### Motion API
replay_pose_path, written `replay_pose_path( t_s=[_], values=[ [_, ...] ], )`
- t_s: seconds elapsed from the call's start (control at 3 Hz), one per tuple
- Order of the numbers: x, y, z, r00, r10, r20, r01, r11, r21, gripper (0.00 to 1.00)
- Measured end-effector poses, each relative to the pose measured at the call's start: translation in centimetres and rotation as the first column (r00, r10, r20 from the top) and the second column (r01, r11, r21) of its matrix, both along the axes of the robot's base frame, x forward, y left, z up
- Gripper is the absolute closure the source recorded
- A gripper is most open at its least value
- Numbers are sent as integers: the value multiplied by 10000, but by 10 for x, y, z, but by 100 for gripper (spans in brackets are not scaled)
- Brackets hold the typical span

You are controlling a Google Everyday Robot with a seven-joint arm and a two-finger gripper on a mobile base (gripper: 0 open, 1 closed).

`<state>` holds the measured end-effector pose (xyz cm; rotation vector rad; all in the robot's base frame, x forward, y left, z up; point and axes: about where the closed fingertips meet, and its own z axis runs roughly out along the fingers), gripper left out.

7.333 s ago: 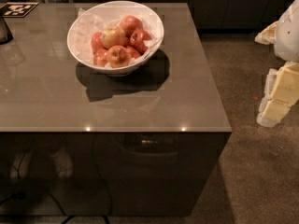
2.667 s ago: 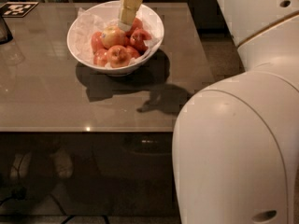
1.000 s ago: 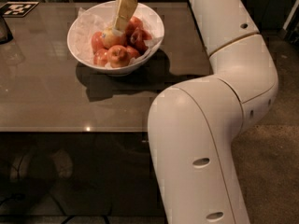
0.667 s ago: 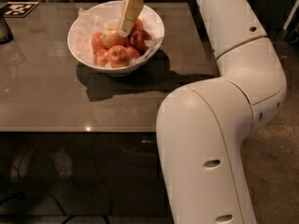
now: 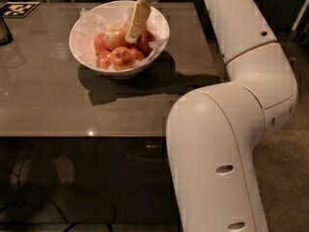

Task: Pick apple from white bowl

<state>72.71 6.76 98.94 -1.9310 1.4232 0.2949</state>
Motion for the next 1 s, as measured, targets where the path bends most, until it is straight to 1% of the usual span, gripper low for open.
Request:
replay_pose_path(
  t_s=[0.33, 0.67, 1.0],
  values=[
    [-1, 2, -8, 9999, 155, -19, -156, 9991, -395, 0],
    [-1, 3, -8, 9999, 163, -23, -164, 9991, -392, 0],
    [-3, 22, -21, 9970, 693, -354, -699, 9974, -157, 0]
  ],
)
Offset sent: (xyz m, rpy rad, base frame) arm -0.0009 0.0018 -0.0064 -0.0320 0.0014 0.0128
